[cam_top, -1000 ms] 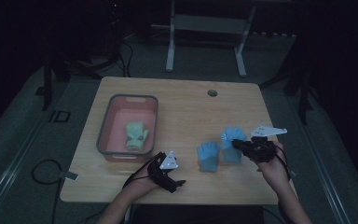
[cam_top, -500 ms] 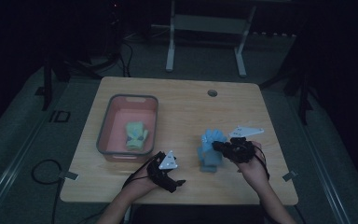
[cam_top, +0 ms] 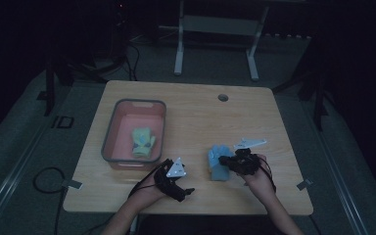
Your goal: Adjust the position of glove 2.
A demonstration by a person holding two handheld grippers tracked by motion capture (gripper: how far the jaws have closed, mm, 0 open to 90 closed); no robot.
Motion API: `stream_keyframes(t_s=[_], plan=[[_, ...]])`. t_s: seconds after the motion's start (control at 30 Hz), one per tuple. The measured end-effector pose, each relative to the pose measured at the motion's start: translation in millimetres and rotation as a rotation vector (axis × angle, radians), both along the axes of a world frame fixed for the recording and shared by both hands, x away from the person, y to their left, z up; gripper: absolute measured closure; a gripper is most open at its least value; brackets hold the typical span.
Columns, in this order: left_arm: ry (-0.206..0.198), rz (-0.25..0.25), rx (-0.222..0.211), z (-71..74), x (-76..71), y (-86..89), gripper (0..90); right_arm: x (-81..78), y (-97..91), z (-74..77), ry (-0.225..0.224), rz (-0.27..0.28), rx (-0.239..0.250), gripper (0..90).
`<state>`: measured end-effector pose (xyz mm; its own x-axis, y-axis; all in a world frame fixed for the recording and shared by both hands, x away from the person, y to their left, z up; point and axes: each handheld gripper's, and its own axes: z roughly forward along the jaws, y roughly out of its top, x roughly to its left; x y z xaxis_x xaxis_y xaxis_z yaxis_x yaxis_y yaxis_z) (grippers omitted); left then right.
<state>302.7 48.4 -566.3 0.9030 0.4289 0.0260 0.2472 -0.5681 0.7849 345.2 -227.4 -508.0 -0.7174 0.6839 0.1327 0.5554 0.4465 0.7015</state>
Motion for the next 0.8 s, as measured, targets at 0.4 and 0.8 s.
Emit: stream_keyframes(t_s=[0.4, 0.8], plan=[[-0.016, -0.012, -0.013, 1.3, -2.1, -2.2, 8.6, 10.8, -3.0, -24.6, 0.02, -0.04, -0.056, 83.5], [-0.038, -0.008, 0.018, 3.1, -4.9, -9.2, 9.8, 9.9, -9.8, -19.6, 0.003, -0.028, -0.051, 69.3]])
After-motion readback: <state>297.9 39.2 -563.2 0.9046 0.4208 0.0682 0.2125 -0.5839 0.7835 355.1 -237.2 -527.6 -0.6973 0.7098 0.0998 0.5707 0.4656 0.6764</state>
